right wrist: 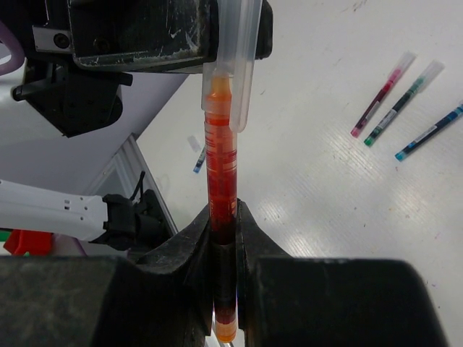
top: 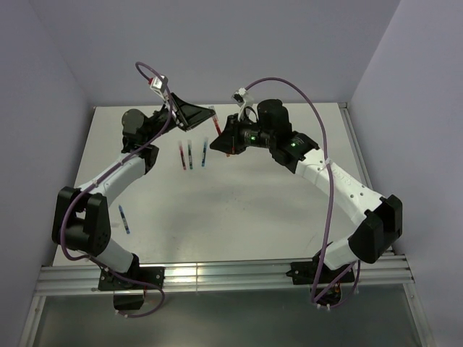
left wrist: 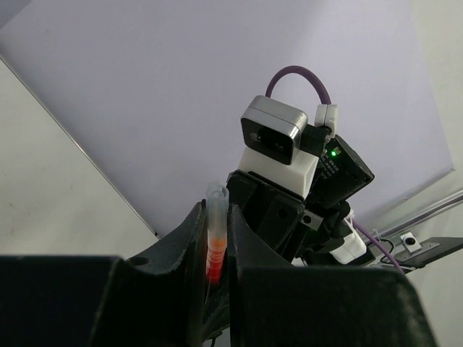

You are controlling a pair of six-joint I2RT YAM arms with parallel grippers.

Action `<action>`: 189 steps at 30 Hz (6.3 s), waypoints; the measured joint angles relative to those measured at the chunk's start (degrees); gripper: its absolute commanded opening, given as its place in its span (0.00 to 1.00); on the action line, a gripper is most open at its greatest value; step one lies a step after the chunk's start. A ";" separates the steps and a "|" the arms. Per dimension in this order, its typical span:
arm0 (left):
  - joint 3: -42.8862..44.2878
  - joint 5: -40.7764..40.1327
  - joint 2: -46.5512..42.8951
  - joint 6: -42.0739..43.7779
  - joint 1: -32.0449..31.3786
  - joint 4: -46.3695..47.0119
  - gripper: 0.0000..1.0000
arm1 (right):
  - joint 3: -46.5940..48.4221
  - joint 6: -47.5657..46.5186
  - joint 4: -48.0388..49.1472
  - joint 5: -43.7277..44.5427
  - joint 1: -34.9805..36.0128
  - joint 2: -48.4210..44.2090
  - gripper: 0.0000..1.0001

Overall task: Insert the pens into the pen caps
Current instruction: Insert the pen cap onto the pen, then press the pen cap onto the pen.

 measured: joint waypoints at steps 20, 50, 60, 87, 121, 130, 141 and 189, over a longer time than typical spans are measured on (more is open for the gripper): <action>0.55 -6.10 -3.32 10.08 -6.51 -8.31 0.00 | -4.17 -0.22 -3.08 8.04 0.07 -6.86 0.00; 1.55 -24.26 -9.60 25.59 -13.77 -33.11 0.00 | -5.25 -7.87 -8.50 28.00 5.31 -6.54 0.00; -0.63 -24.85 -13.27 27.96 -13.79 -30.56 0.00 | -2.03 -9.33 -9.92 20.61 4.33 -5.60 0.00; -9.03 -9.53 -14.03 21.05 -12.76 -6.64 0.00 | -1.99 1.29 3.80 -13.49 -7.69 -6.71 0.00; 13.97 -5.05 -11.82 34.58 -4.76 -40.57 0.58 | -0.35 -8.26 -4.33 7.19 2.43 -6.91 0.00; 14.29 -4.87 -9.84 33.48 -4.83 -40.63 0.58 | 0.15 -8.46 -4.81 7.98 3.78 -6.58 0.00; 15.21 -4.68 -8.17 32.59 -6.38 -39.80 0.53 | 1.68 -8.83 -5.95 9.97 4.96 -4.70 0.00; 3.50 5.03 -9.14 16.00 -5.60 -1.38 0.00 | -1.16 -0.09 9.42 -24.52 -2.93 -3.34 0.00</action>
